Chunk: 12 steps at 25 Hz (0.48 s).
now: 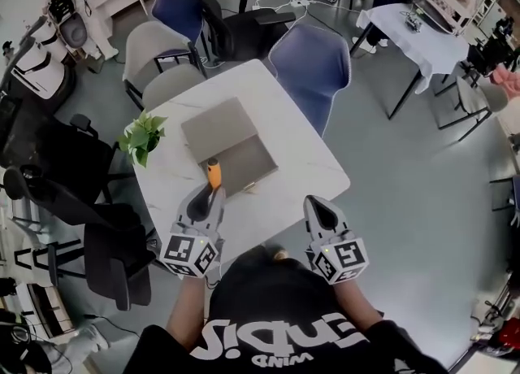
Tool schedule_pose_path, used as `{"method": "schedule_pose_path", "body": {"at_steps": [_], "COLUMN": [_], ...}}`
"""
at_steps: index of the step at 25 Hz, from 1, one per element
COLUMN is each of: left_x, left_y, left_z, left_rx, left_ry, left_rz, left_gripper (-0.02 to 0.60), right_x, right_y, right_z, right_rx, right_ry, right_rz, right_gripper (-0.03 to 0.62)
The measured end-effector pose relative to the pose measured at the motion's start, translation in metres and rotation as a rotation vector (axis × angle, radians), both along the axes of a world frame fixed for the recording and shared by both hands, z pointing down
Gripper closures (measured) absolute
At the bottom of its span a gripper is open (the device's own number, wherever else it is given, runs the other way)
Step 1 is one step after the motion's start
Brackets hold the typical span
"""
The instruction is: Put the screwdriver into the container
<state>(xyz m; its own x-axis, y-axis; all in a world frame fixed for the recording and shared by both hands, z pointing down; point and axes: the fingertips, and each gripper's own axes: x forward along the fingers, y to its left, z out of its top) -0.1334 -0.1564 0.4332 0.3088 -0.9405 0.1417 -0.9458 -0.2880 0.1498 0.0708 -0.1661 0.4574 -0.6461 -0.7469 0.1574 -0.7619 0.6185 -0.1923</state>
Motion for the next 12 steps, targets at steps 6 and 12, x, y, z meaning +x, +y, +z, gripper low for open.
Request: {"method": "schedule_pose_path", "body": {"at_steps": [6,12], "left_x": [-0.002,-0.005], "left_y": [-0.028,-0.058], "left_z": [0.007,0.031], "left_rx": [-0.021,-0.072], "left_ry": [-0.083,-0.152], "left_rz": [0.079,0.138], "left_gripper": [0.499,0.499], "right_x": [-0.003,-0.017], "right_y": [-0.014,-0.021], "right_z": [-0.006,-0.004], "right_rx": [0.016,0.007], "right_ry": [-0.009,-0.008], "right_rz": [0.016,-0.006], "right_gripper": [0.582,0.582]}}
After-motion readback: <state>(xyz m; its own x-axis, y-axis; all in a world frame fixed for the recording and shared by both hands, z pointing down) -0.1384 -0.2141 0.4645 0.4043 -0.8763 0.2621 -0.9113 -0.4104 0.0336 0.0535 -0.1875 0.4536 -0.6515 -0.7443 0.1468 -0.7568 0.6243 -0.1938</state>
